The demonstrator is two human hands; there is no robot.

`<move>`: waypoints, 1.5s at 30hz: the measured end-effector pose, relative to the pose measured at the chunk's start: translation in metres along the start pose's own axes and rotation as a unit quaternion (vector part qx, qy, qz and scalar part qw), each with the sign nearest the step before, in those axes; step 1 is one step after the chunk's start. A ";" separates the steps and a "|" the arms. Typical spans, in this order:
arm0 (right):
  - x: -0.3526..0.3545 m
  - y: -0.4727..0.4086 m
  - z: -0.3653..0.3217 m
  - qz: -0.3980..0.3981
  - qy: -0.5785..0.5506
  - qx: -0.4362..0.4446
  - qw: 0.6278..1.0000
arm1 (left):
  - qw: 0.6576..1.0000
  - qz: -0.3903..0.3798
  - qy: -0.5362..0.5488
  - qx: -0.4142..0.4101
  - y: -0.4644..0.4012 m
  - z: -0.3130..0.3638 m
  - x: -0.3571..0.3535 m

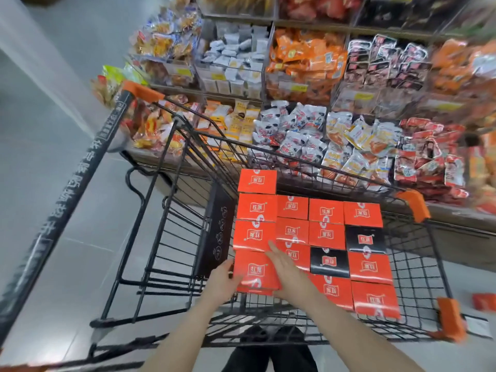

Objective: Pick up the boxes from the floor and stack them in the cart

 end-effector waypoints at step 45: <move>0.021 0.663 0.211 0.465 -0.113 -0.470 0.742 | 0.650 -0.104 -0.450 -0.603 0.116 0.496 -0.468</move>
Point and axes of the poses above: each hand's wrist, its own y-axis away from the middle knuckle, its own x-axis out of the back of the hand, z = x × y, the point moved 2 cm from there along -y, towards the middle knuckle, and after that the axes turned 14 degrees about -z, right-handed, at the moved point
